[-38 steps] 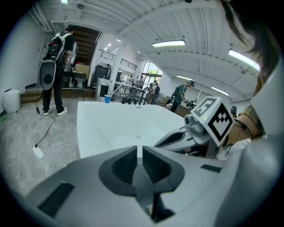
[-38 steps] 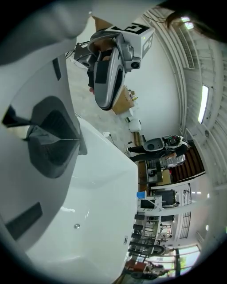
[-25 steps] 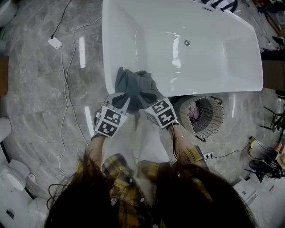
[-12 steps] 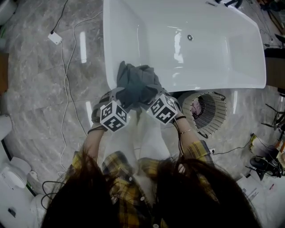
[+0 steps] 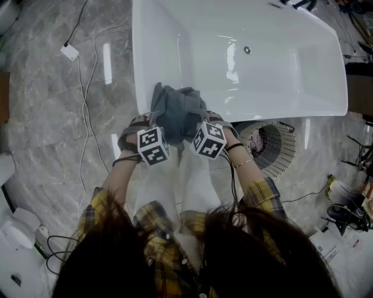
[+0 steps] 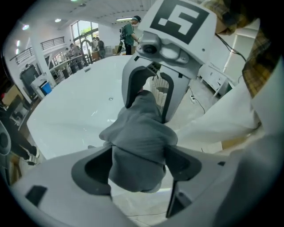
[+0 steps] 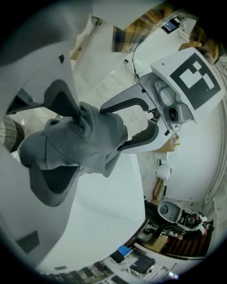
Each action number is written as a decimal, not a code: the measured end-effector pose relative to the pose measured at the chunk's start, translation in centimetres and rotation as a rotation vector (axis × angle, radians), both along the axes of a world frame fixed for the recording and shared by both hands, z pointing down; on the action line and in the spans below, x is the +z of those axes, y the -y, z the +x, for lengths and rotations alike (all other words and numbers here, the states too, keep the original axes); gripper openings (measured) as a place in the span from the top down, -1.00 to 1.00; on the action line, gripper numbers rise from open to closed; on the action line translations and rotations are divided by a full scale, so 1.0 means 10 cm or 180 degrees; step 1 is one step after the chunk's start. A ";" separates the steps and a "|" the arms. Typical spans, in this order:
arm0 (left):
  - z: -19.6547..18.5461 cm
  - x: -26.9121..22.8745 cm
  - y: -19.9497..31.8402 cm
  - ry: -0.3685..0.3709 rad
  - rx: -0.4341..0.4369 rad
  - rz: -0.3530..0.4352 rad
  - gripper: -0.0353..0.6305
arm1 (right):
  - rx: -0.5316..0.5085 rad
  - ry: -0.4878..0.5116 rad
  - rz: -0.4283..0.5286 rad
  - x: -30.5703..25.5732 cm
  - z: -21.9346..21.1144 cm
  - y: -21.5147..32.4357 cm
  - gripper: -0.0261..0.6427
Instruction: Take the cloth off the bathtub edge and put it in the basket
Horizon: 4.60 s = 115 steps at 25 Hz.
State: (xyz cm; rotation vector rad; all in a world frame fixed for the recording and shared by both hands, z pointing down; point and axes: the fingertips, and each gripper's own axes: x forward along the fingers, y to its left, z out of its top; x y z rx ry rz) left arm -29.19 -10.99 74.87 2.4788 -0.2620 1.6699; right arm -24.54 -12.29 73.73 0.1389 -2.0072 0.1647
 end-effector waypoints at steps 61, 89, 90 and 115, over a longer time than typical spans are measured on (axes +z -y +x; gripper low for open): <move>-0.12 -0.67 -0.12 -0.0217 -0.0316 -0.0135 0.45 | 0.0732 0.0242 -0.0328 -0.74 -0.26 -0.11 0.62; -0.01 -2.44 0.08 -0.0633 -0.0259 0.0829 0.45 | 0.1404 0.0707 0.0323 -2.40 -0.13 -0.02 0.62; 0.04 -2.48 0.10 -0.0647 -0.0240 0.0835 0.45 | 0.1434 0.0720 0.0340 -2.43 -0.08 0.00 0.62; 3.48 -3.19 -0.26 -0.1024 0.1029 0.0975 0.45 | 0.2668 0.0577 0.0979 -3.15 3.34 -0.48 0.62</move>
